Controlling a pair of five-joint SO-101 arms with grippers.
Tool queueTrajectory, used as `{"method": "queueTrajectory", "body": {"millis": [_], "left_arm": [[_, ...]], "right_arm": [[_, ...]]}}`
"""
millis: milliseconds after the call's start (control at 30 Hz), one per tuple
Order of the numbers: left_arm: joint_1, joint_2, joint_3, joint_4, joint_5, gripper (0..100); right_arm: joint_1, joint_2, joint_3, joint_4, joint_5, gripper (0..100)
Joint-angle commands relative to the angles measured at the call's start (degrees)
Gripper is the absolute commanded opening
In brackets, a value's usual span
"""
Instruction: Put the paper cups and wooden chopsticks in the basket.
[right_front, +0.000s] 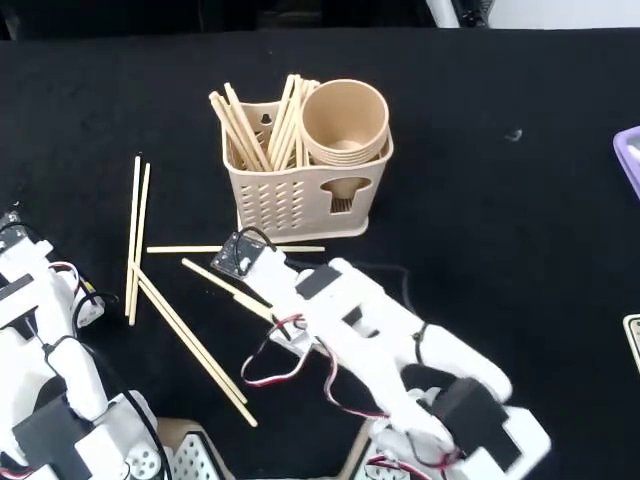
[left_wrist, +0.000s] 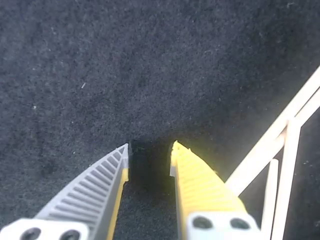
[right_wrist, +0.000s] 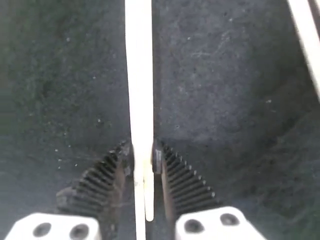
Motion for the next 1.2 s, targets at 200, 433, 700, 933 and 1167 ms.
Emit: {"method": "queueTrajectory", "body": {"millis": [200, 433, 700, 933, 1167], "left_arm": [[-0.57, -0.26, -3.21, -0.26, 0.44, 14], [-0.57, -0.18, -3.21, -0.26, 0.44, 14], [-0.57, -0.09, -3.21, -0.26, 0.44, 14], [-0.57, -0.09, -3.21, -0.26, 0.44, 14], [-0.57, -0.35, -2.95, -0.26, 0.44, 14]], "right_arm": [[0.88, -28.79, -0.04, 8.53, -0.53, 1.1], [0.79, -47.25, -4.79, 8.79, -0.62, 1.1], [1.14, -51.82, -24.66, 5.01, -0.62, 1.1], [4.66, -47.34, -26.59, -18.02, -10.55, 1.1], [10.11, -32.48, -22.81, -45.45, -15.12, 1.1]]}}
